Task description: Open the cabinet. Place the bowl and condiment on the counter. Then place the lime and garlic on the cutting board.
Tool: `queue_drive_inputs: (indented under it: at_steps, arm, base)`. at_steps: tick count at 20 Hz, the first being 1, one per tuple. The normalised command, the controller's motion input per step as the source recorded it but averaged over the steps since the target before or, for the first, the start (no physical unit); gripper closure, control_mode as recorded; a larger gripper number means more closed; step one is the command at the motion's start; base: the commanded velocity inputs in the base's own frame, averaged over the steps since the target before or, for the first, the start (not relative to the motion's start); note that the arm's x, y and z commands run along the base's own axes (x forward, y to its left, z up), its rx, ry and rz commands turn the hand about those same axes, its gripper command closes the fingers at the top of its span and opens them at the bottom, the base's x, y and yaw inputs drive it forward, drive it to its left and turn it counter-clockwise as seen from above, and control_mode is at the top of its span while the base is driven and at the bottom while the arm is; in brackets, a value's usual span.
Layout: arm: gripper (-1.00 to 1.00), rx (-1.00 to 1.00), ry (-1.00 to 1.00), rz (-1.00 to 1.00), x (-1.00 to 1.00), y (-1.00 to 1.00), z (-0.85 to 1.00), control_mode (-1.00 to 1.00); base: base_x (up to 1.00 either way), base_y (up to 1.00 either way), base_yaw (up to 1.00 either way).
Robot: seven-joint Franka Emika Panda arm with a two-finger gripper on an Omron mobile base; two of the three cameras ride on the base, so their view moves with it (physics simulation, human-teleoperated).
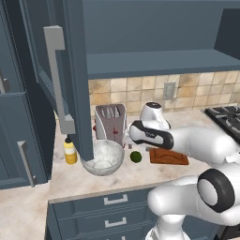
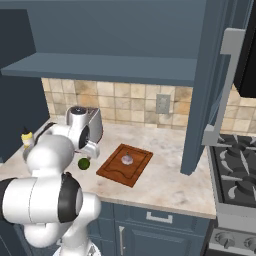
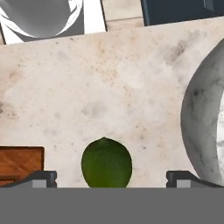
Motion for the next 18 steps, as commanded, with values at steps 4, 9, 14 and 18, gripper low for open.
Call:
queue_drive_inputs:
  at_steps: [4, 9, 14, 18]
  arm:
    - [-1.0, 0.04, 0.04, 0.05, 0.0, 0.01, -0.36, -1.0]
    - [-1.0, 0.05, 0.04, 0.04, 0.0, 0.0, -0.34, -1.0]
    - [-1.0, 0.01, 0.01, 0.02, 0.06, 0.0, -0.21, -1.0]
    - [-1.0, 0.0, 0.0, 0.01, 0.15, 0.0, -0.08, -1.0]
  base:
    - [0.0, 0.0, 0.0]
    - [0.0, 0.0, 0.0]
    - [0.0, 0.0, 0.0]
    - [0.0, 0.0, 0.0]
